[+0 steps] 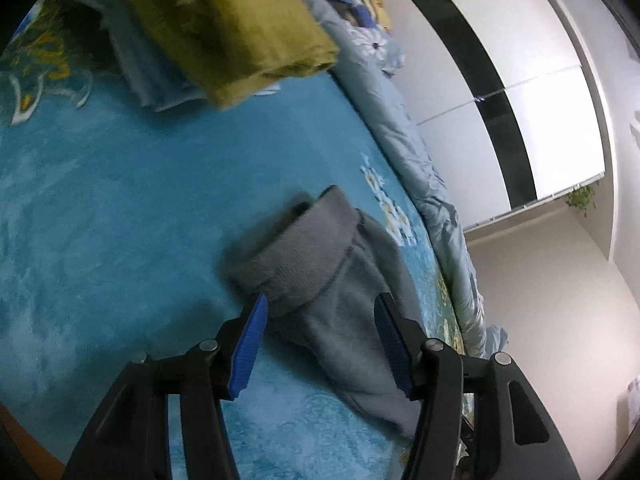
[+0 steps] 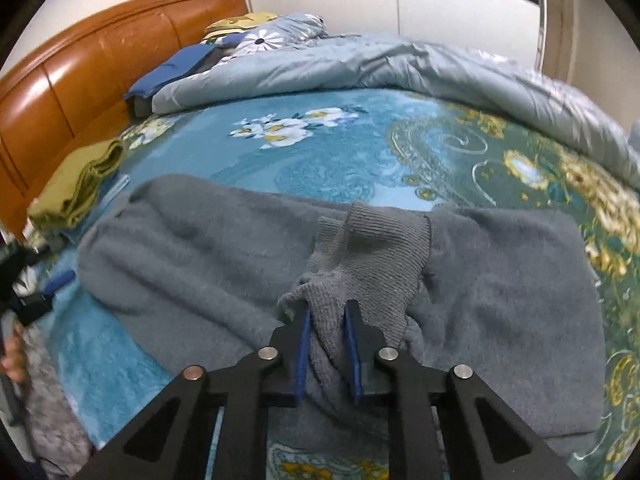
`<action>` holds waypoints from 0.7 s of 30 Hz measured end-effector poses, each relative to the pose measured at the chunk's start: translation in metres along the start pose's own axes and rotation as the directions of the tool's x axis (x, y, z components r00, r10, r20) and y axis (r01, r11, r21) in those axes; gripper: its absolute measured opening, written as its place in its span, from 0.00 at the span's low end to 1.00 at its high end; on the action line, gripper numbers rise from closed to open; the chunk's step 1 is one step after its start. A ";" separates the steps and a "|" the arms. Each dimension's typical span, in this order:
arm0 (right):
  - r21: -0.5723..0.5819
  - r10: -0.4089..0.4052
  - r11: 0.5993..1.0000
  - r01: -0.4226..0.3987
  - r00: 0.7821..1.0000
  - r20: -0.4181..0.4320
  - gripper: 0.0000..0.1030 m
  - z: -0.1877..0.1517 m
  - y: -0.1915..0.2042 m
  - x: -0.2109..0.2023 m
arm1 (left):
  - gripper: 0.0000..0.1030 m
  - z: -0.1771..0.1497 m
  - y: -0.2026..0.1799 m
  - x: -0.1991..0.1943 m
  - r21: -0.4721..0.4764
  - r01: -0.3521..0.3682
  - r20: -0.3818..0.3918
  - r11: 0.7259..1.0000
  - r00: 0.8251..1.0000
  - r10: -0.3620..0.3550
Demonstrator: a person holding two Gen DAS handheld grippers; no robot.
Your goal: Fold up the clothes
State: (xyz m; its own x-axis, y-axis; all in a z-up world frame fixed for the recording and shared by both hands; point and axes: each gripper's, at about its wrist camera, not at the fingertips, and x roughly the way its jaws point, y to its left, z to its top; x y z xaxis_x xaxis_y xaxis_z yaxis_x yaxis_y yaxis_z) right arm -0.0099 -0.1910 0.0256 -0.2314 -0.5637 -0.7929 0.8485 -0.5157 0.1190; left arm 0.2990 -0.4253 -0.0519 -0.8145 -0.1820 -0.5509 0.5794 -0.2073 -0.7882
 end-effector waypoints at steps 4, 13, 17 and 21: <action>0.070 0.087 0.993 -0.095 0.991 0.101 0.15 0.008 0.001 -0.034 | 0.56 -0.001 0.006 0.006 -0.015 0.005 -0.011 1.000 1.000 -0.005; -0.037 0.143 0.989 -0.142 0.989 0.027 0.15 -0.016 0.034 -0.015 | 0.58 -0.004 0.006 0.032 -0.025 -0.016 -0.033 1.000 0.999 0.015; -0.081 0.119 0.990 -0.116 0.992 0.036 0.21 -0.021 0.042 -0.014 | 0.59 0.000 0.004 0.035 -0.047 -0.002 -0.006 0.999 1.000 0.002; -0.117 0.147 0.984 -0.137 0.986 0.074 0.52 -0.026 0.045 -0.027 | 0.59 0.001 0.002 0.040 -0.038 -0.011 0.023 0.999 1.000 0.011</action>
State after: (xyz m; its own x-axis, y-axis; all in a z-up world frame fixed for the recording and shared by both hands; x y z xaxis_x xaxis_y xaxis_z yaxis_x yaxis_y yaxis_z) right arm 0.0467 -0.1823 0.0367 -0.1389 -0.6791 -0.7208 0.9219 -0.3545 0.1563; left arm 0.2674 -0.4337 -0.0751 -0.8070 -0.2061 -0.5534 0.5864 -0.1691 -0.7922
